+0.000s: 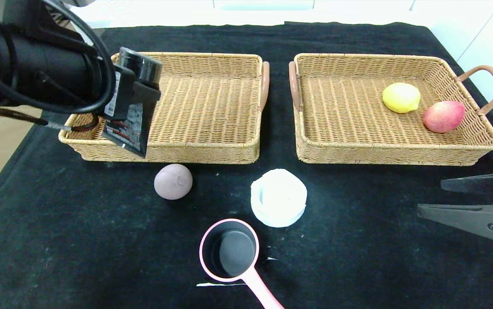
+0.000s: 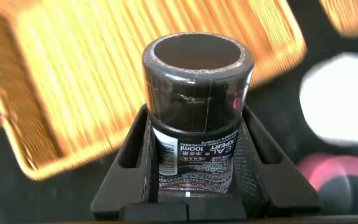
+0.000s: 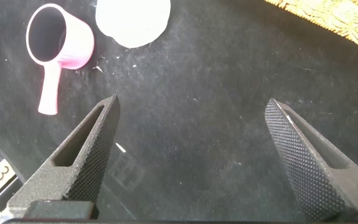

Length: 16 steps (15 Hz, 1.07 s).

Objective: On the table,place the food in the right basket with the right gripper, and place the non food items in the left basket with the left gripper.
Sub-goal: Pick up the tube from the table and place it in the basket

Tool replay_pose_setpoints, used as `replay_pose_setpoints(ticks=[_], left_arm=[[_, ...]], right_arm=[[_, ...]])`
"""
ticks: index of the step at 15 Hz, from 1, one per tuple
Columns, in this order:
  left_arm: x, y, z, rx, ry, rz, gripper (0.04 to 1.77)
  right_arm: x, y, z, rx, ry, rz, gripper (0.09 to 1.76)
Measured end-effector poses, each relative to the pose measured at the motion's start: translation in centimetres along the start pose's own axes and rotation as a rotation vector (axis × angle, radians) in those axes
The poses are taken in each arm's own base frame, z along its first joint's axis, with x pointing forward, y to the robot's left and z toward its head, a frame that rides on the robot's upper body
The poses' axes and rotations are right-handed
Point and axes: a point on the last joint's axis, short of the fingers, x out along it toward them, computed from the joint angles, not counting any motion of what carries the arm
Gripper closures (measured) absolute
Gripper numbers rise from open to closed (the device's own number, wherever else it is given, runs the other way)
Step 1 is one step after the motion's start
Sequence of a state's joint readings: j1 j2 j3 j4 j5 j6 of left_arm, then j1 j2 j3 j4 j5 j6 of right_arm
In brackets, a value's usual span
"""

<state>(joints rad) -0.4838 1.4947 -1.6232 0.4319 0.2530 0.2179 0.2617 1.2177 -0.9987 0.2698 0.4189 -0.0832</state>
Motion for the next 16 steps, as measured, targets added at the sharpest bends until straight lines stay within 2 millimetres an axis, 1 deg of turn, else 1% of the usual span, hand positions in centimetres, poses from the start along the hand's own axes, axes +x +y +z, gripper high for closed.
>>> replay_pose_setpoints(ticks=[2, 5, 8, 11, 16], left_arm=[[1.7, 0.7, 0.9, -0.031, -0.055, 0.045, 1.06], [4.1, 1.1, 1.4, -0.053, -0.112, 0.085, 1.06], [6.4, 1.7, 1.9, -0.075, -0.214, 0.089, 1.06], [8.7, 2.7, 1.1, -0.077, -0.222, 0.067, 1.06], [11.1, 4.2, 0.3, -0.107, -0.244, 0.021, 1.06]], right_arm=[[0.0, 0.0, 0.0, 0.0, 0.0, 0.0, 0.15], [0.0, 0.0, 0.0, 0.0, 0.0, 0.0, 0.15], [0.0, 0.0, 0.0, 0.0, 0.0, 0.0, 0.15], [0.0, 0.0, 0.0, 0.0, 0.001, 0.0, 0.15], [0.1, 0.0, 0.0, 0.0, 0.002, 0.0, 0.15]])
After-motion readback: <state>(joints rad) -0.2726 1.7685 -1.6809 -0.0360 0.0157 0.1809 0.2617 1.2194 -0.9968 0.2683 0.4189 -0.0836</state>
